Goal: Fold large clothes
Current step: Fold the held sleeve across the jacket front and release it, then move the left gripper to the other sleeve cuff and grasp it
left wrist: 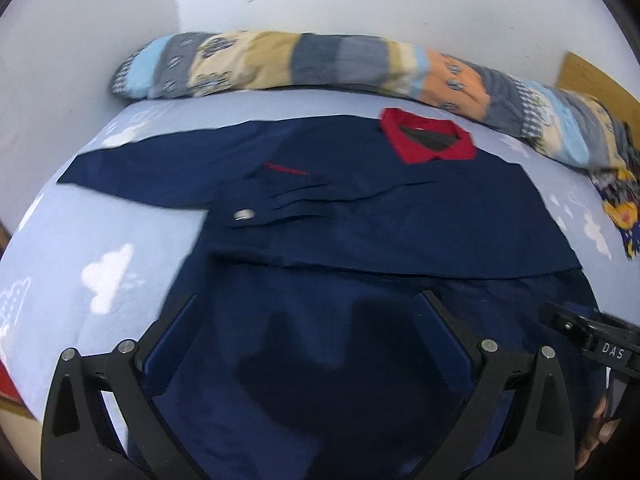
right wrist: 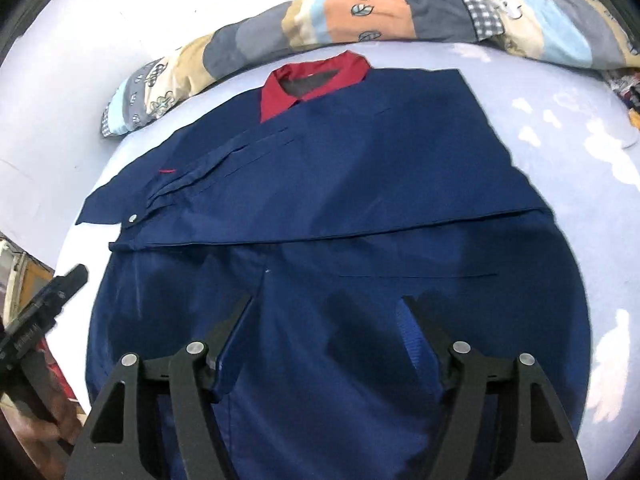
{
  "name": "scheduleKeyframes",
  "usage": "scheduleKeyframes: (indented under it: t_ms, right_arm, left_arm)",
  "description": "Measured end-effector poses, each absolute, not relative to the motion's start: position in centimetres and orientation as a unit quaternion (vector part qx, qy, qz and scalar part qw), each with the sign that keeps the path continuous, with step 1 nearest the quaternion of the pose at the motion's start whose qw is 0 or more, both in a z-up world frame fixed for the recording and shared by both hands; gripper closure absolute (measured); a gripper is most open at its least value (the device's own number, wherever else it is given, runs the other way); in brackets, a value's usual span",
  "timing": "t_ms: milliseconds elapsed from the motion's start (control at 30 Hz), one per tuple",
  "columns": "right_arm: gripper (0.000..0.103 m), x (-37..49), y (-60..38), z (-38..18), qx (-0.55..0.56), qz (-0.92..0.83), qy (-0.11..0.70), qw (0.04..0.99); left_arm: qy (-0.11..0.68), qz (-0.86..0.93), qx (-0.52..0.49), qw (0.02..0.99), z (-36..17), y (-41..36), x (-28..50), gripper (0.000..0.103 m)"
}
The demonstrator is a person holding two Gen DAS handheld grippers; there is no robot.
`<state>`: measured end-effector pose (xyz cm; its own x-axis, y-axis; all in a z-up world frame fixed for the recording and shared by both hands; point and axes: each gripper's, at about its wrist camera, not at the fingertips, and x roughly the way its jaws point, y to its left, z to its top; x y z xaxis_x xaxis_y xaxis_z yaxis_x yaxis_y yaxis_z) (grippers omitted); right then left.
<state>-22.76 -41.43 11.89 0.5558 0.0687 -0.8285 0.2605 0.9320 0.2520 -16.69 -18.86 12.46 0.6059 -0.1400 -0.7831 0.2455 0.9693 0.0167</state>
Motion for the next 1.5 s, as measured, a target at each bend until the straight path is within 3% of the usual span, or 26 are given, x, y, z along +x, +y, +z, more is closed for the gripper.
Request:
scheduleKeyframes:
  t_ms: [400, 700, 767, 1133, 1500]
  right_arm:
    - [0.030, -24.4, -41.7, 16.0, 0.134, -0.076, 0.396, 0.906]
    - [0.030, -23.6, -41.5, 16.1, 0.139, -0.075, 0.410, 0.898]
    - [0.030, -23.2, -40.9, 15.9, 0.138, -0.071, 0.417, 0.895]
    - [0.030, -22.4, -34.9, 15.8, 0.035, -0.035, 0.424, 0.904]
    - [0.030, -21.8, -34.3, 15.4, 0.034, -0.024, 0.433, 0.900]
  left_arm:
    - [0.394, -0.139, 0.137, 0.898, 12.6, -24.9, -18.7, 0.000]
    - [0.367, -0.115, 0.123, 0.915, 13.1, -22.9, -18.5, 0.000]
    - [0.393, -0.101, 0.116, 0.907, 12.6, -22.4, -17.6, 0.000]
    - [0.435, -0.026, -0.069, 0.897, 14.2, -10.1, -10.0, 0.000]
    - [0.434, 0.032, -0.100, 0.895, 13.1, 4.0, -2.8, 0.000]
